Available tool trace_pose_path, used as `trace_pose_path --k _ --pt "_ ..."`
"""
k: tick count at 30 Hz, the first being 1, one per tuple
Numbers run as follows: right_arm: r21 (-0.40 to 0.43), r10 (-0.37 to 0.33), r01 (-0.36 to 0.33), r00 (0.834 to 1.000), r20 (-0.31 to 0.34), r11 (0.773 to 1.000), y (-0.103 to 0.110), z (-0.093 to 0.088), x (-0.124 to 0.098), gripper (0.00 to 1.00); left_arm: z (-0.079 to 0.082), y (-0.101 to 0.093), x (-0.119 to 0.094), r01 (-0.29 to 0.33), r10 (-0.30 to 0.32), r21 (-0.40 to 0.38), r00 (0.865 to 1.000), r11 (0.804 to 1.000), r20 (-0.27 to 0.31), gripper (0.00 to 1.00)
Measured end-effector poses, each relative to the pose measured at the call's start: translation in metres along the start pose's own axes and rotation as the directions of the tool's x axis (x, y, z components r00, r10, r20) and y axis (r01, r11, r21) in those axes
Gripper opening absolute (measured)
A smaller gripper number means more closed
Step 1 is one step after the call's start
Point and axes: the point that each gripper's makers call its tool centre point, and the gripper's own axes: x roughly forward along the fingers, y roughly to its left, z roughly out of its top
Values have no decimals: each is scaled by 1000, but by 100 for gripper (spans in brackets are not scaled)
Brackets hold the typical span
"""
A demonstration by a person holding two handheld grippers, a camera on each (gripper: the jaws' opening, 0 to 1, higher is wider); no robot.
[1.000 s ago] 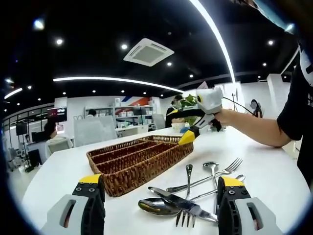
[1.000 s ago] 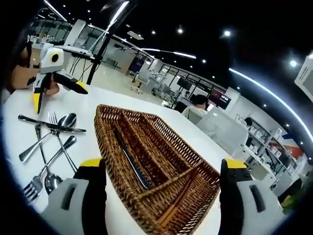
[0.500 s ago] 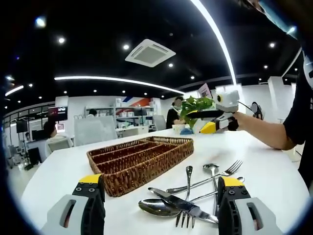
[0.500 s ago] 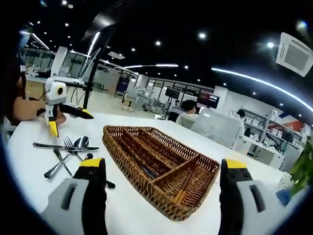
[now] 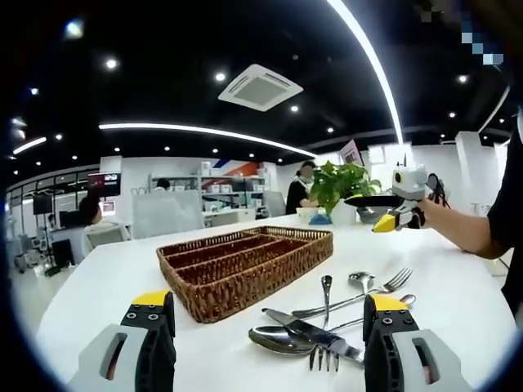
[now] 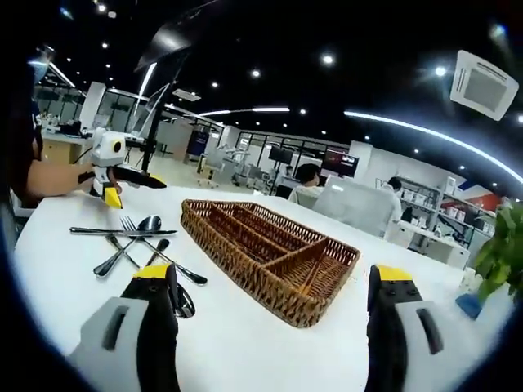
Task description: Arrange the knives, forks, and spoons in their matching storage slots by inserting each utensil handle-first until every utensil is classified and aligned in the correct compartment
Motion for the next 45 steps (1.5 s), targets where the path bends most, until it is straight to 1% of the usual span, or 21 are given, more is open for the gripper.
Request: trace_pose_path --k 4,7,9,10,12,13,15,16,17,19,21,23,29,30,31,34,35,39,42,43,45 --pt "52 -12 11 1000 29 999 -4 -5 -16 99 0 6 -2 -24 24 20 1000 1000 7 100" --pt "37 -3 1 998 63 999 0 -9 -24 99 0 6 -3 -25 25 11 1000 1000 7 100" --pt "4 -6 6 996 90 1000 2 -12 -32 99 -1 4 -2 -21 21 20 1000 1000 3 100" --pt "11 -8 7 995 100 1000 5 -12 -36 99 -2 3 -2 -19 19 22 1000 1000 -1 100" --pt "51 0 -5 995 97 999 10 -16 -44 99 -4 4 -2 -22 22 24 1000 999 -8 100" --pt "51 3 -8 995 99 999 12 -18 -50 99 -4 4 -2 -23 23 24 1000 999 -9 100" --pt "70 -9 2 994 109 998 9 -24 -56 99 -5 3 -2 -25 26 27 1000 999 -11 100" --pt "88 -13 5 995 100 996 6 -29 -57 99 -4 2 -2 -26 27 29 1000 999 -12 100" --pt "94 -15 9 998 60 996 6 -35 -59 99 -4 2 -2 -26 26 31 1000 999 -12 100" --pt "58 -41 36 996 79 998 2 -31 -60 99 -5 0 -2 -27 27 35 1000 999 -12 100" --pt "46 -49 45 995 83 998 3 -28 -59 99 -6 -2 -1 -25 26 36 1000 999 -16 100" --pt "37 -44 41 996 83 998 5 -28 -57 99 -9 -4 1 -28 29 47 999 999 -25 100" --pt "37 -31 28 995 97 999 11 -24 -57 99 -8 -11 0 -9 11 39 999 999 -31 100" --pt "34 -29 26 996 90 999 12 -25 -56 99 -4 -13 -1 -2 3 15 1000 1000 -22 100" --pt "31 -31 28 996 87 999 12 -25 -56 99 -2 -13 -2 -6 6 11 1000 1000 -21 100" --pt "29 -28 26 996 86 999 12 -25 -57 99 0 -15 -4 -13 13 17 1000 1000 -15 100" --pt "27 -28 25 995 95 999 13 -22 -57 99 2 -22 -8 -20 20 26 1000 999 -18 100" --pt "24 -26 23 995 97 999 14 -22 -58 99 -3 -29 -16 -43 47 53 997 998 -60 100" --pt "20 -37 35 995 96 999 12 -23 -57 99 -5 -34 -22 -65 68 36 994 997 -83 100" --pt "19 -38 36 995 95 999 11 -23 -57 99 -13 -34 -26 -101 105 33 985 994 -134 100" --pt "23 -37 35 995 91 999 12 -24 -57 99 -8 -45 -28 -100 103 33 988 994 -115 100"
